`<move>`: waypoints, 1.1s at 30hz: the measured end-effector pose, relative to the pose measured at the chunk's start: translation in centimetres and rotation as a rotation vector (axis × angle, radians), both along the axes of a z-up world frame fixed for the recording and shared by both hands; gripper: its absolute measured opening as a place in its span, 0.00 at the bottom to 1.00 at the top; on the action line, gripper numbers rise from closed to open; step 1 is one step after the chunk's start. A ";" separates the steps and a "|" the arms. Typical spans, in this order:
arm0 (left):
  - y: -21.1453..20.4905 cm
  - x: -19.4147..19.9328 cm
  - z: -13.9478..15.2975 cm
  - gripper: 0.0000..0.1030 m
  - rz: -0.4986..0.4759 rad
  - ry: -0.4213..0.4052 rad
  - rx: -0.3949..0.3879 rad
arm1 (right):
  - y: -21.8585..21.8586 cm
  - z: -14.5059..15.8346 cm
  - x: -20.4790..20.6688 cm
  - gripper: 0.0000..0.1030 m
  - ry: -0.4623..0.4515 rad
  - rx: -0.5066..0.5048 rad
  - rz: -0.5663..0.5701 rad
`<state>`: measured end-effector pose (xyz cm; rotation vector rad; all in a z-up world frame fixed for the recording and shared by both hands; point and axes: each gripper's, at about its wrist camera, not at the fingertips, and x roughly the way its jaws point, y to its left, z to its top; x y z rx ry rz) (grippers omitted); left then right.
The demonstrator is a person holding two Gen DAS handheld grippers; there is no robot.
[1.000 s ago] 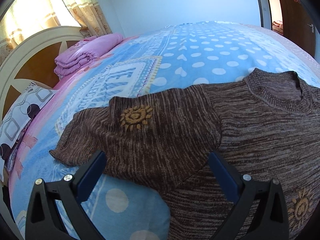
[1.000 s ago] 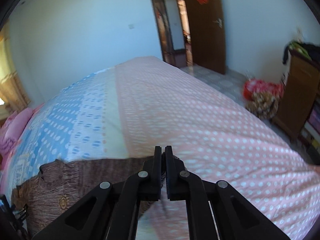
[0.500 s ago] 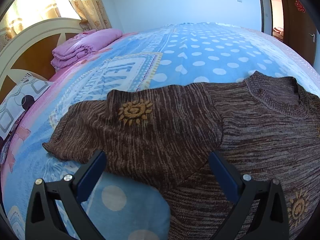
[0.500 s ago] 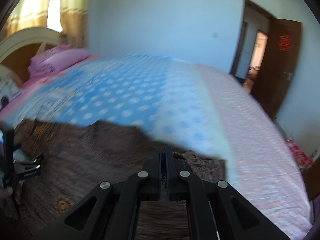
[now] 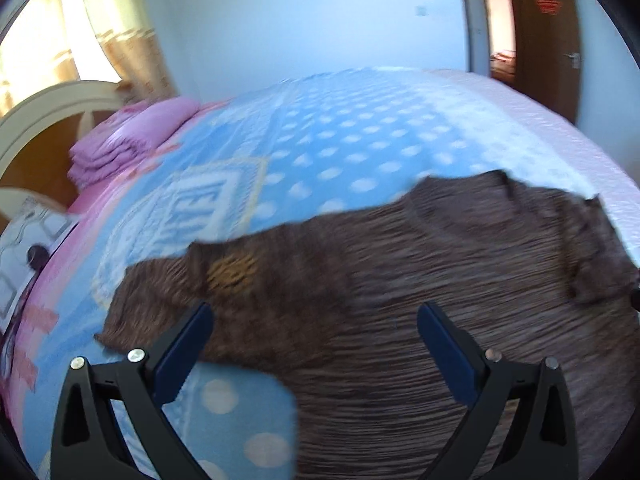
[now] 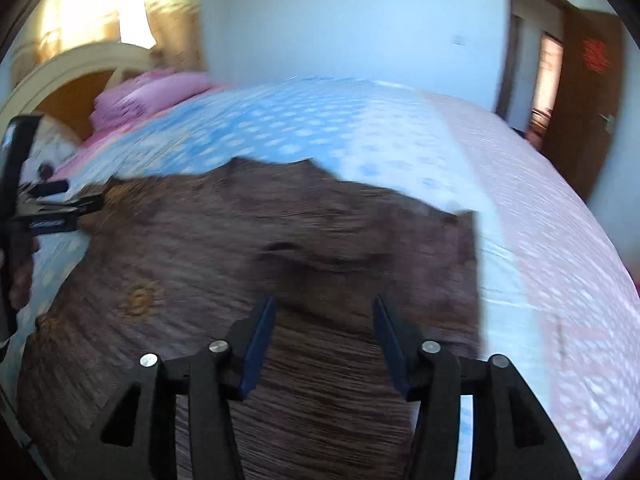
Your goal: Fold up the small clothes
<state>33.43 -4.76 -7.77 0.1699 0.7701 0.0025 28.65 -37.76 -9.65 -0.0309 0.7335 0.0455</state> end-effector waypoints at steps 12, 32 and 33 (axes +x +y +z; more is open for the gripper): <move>-18.3 1.8 -2.1 1.00 -0.299 0.058 0.011 | -8.1 -3.1 -2.0 0.57 -0.001 0.175 -0.252; -18.6 5.8 -3.4 0.07 -0.316 0.238 -0.281 | -8.3 -3.3 -2.3 0.60 -0.001 0.162 -0.265; -18.2 5.8 -3.2 0.07 -0.310 0.243 -0.295 | -8.3 -3.3 -2.3 0.60 -0.002 0.162 -0.268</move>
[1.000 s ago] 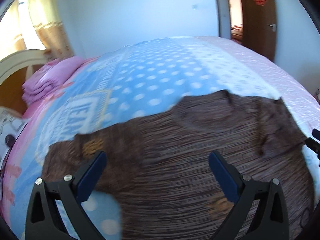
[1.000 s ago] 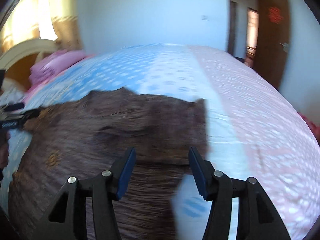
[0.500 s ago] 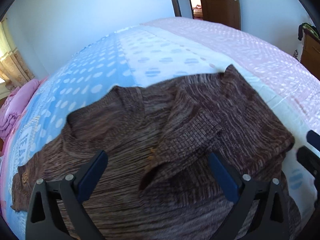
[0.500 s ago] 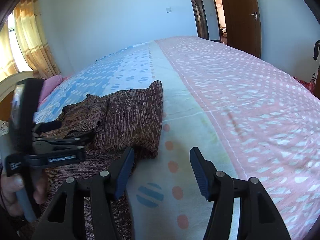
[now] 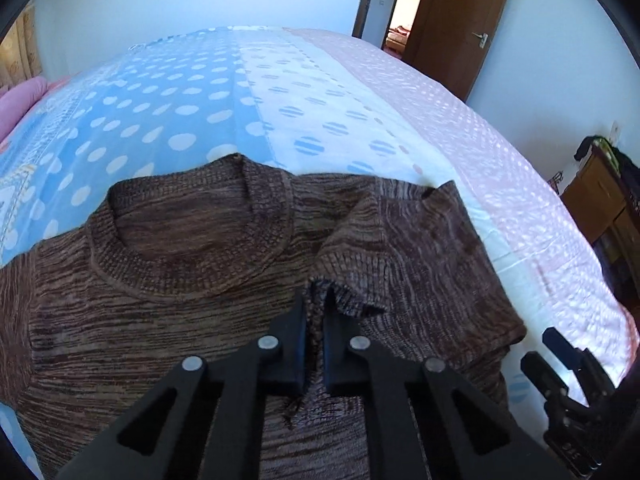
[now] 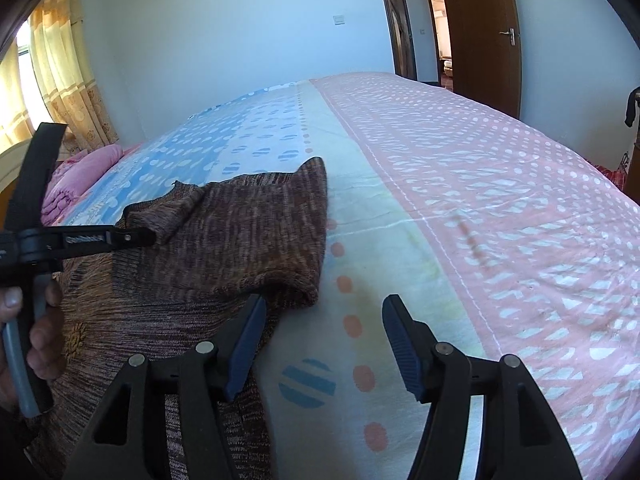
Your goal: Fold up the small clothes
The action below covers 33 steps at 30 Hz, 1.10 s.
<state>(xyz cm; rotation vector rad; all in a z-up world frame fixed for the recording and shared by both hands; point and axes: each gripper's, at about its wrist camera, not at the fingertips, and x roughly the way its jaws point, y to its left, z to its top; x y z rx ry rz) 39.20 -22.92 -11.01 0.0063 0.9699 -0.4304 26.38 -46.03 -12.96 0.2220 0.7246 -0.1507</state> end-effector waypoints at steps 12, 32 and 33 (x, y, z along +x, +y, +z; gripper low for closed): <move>4.3 1.0 -2.4 0.14 0.074 0.111 -0.033 | 0.0 -0.8 0.6 0.62 0.046 0.008 0.007; 4.0 -0.1 -2.9 0.88 0.249 -0.085 0.298 | 1.5 -0.8 2.6 0.68 0.138 -0.162 -0.015; 4.4 -0.7 -2.9 0.88 0.248 -0.103 0.293 | 0.9 -1.4 2.4 0.68 0.173 -0.157 -0.033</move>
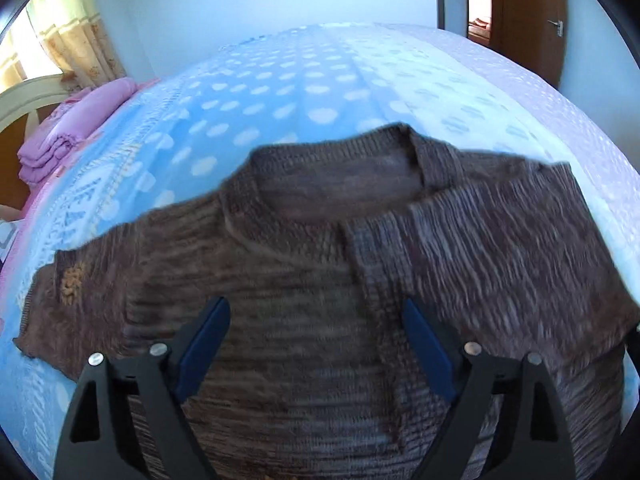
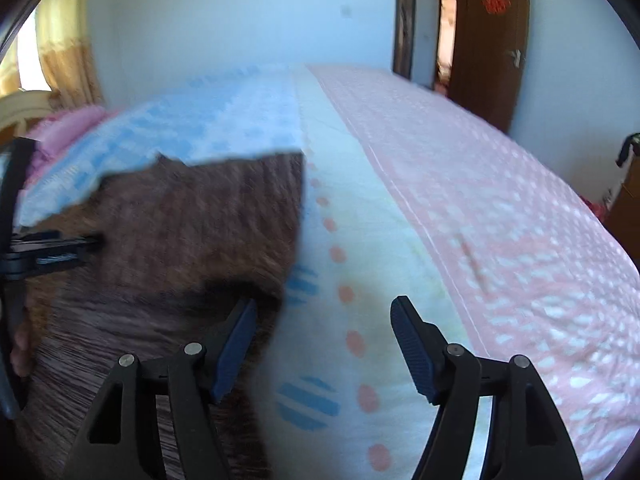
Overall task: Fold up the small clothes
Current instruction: 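Move the left gripper to the opposite side edge and close on it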
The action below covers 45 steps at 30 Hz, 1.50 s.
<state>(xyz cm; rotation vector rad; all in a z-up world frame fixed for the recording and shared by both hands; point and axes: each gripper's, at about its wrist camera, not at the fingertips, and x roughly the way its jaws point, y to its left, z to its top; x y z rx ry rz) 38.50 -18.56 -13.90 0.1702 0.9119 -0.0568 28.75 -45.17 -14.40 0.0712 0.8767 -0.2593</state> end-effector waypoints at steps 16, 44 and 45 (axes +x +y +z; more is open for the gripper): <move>11.2 -4.6 3.1 0.94 0.054 -0.055 -0.029 | 0.2 1.0 0.2 0.68 0.010 -0.042 -0.025; 40.8 -2.8 -0.8 0.96 0.657 -0.035 -0.001 | 17.6 0.6 4.9 0.64 0.007 -0.054 0.486; 40.9 -2.6 -0.9 0.96 0.657 -0.029 -0.016 | 17.6 -0.4 5.2 0.64 0.046 -0.045 0.488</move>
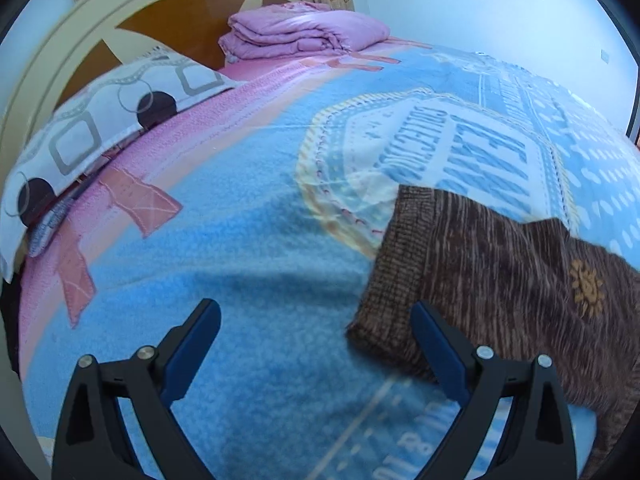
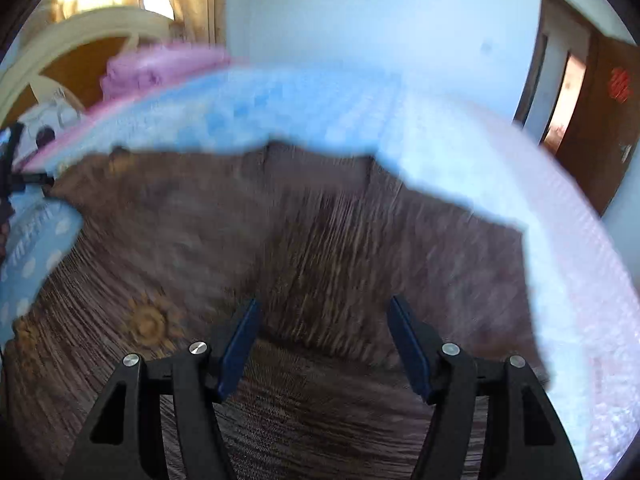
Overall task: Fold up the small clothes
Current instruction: 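Move the left gripper to the opposite side edge and close on it, then fold the held side edge over the sweater body with the left gripper, release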
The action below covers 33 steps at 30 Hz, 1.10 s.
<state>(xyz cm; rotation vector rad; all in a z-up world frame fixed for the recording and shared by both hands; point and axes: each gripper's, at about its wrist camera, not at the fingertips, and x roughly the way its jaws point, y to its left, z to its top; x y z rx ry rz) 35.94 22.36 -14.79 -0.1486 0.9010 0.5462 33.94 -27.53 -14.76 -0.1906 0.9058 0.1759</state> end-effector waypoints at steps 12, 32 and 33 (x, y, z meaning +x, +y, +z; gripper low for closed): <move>-1.2 2.2 -1.1 0.47 -0.110 -0.012 -0.143 | -0.2 0.1 -0.3 0.70 -0.034 -0.007 -0.018; -4.5 0.6 8.8 0.10 -0.228 -0.183 -0.232 | -5.0 4.3 -2.3 0.74 -0.069 0.105 -0.090; -5.2 0.5 9.3 0.10 -0.241 -0.190 -0.234 | -5.4 4.6 -2.7 0.74 -0.076 0.101 -0.094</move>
